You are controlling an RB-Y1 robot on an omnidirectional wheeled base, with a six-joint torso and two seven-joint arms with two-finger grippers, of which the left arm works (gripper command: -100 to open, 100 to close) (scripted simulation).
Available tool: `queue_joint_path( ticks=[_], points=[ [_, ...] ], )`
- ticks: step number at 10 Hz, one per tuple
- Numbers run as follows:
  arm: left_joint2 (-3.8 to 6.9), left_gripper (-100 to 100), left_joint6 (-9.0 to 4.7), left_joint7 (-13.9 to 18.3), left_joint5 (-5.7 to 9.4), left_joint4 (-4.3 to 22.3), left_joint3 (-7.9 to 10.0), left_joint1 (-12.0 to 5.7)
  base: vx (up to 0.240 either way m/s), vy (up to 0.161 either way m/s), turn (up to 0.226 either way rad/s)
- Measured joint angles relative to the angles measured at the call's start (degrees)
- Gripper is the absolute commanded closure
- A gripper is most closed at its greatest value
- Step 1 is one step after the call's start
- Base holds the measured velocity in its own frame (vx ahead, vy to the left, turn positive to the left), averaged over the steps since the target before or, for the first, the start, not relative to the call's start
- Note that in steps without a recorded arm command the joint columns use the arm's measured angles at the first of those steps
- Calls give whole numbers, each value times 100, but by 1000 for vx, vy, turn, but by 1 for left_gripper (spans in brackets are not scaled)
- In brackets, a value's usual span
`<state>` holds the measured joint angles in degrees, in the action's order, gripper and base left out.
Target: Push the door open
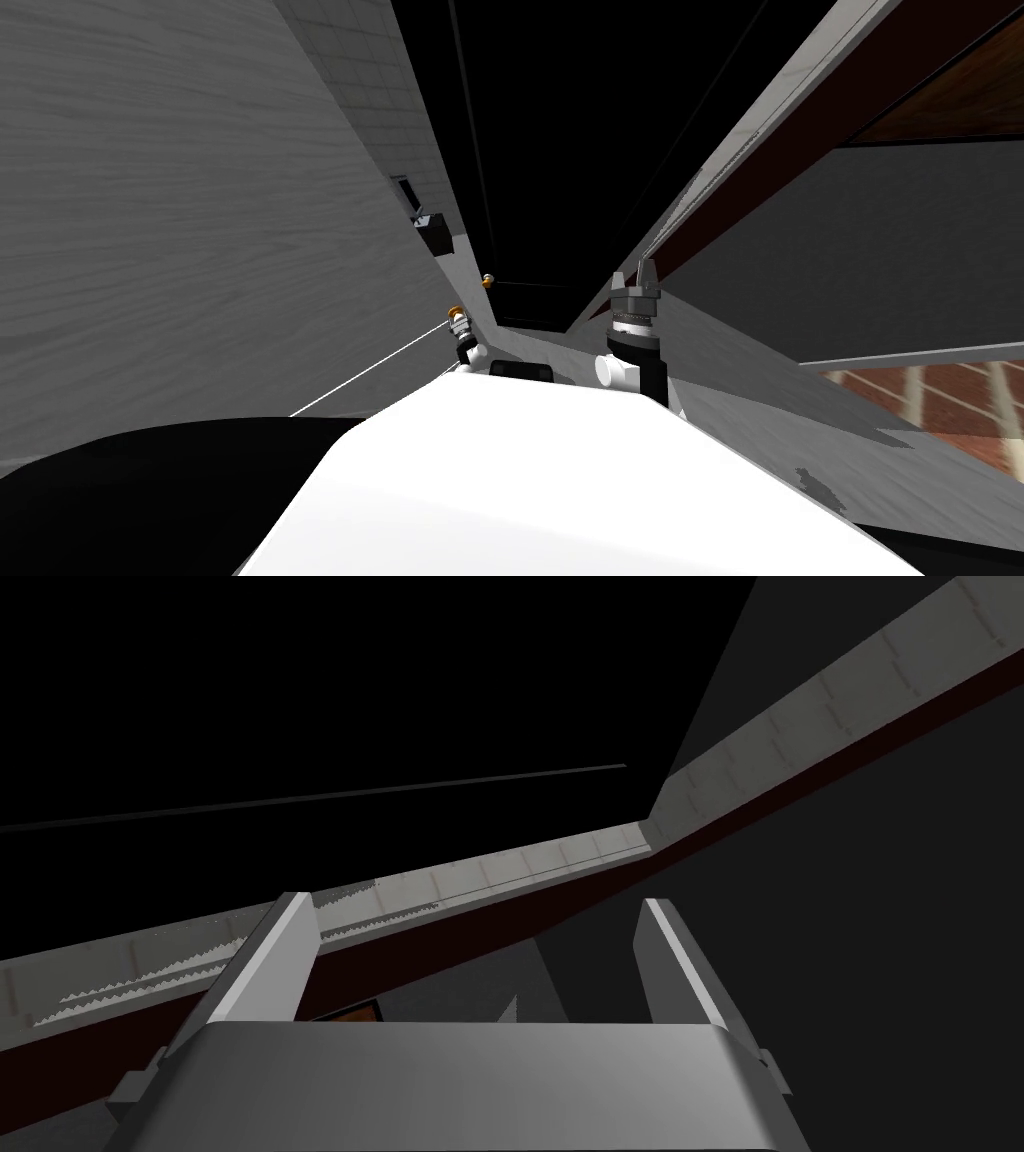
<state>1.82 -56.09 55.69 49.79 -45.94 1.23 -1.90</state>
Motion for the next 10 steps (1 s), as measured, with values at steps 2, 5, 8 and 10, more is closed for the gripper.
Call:
queue_joint_path(
  ticks=[2, 5, 8, 10],
  points=[
    [-58, 100, -105, -66, 57, 65, 111, -33, 72, 42, -69],
    [-82, 100, -245, -119, 200, 233, 356, -133, 100, 59, -59],
    [-139, 100, -393, -213, 333, 307, 599, -224, 92, 60, -57],
    [-206, 100, -484, -298, 419, 333, 751, -272, 82, 53, -57]
  ],
)
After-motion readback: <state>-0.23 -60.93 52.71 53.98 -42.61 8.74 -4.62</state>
